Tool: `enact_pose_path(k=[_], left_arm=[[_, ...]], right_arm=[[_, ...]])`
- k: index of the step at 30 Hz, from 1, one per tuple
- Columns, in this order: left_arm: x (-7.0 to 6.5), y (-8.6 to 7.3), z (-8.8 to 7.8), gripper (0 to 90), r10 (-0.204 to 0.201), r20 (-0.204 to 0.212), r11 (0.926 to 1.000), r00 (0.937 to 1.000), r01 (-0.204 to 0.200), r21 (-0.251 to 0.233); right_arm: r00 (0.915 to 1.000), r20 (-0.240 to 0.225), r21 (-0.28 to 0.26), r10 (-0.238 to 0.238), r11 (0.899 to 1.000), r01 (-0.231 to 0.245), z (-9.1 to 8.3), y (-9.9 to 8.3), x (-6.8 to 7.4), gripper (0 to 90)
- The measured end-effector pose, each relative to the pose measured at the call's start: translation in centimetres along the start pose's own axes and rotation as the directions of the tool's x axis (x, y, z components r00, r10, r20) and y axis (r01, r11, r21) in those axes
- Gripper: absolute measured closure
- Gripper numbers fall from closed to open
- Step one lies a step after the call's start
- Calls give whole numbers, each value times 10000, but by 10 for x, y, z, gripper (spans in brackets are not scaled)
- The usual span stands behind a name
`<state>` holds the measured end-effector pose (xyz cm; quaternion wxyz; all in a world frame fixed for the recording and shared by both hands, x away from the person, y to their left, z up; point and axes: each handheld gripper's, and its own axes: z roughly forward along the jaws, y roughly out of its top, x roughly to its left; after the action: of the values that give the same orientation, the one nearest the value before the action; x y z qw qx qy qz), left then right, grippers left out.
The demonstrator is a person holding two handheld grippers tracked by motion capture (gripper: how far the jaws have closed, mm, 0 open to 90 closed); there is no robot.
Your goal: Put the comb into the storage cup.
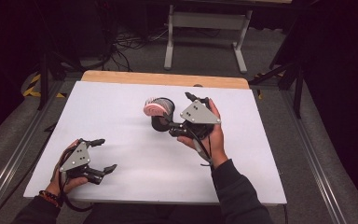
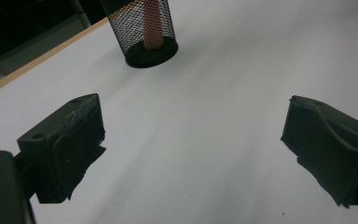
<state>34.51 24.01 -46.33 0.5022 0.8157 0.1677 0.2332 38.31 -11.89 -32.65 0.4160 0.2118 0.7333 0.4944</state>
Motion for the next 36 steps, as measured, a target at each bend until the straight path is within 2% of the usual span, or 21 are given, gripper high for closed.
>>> enact_pose_path(k=[19,36], left_arm=[[1,-1,0,58,-34,82,10000,10000,34,-39],[1,0,-2,57,-8,33,10000,10000,8,-93]], right_arm=[[10000,2,-171,34,9998,-34,-17,-7,-3,140],[9997,12,71,-243,9997,243,-30,-15,-2,138]])
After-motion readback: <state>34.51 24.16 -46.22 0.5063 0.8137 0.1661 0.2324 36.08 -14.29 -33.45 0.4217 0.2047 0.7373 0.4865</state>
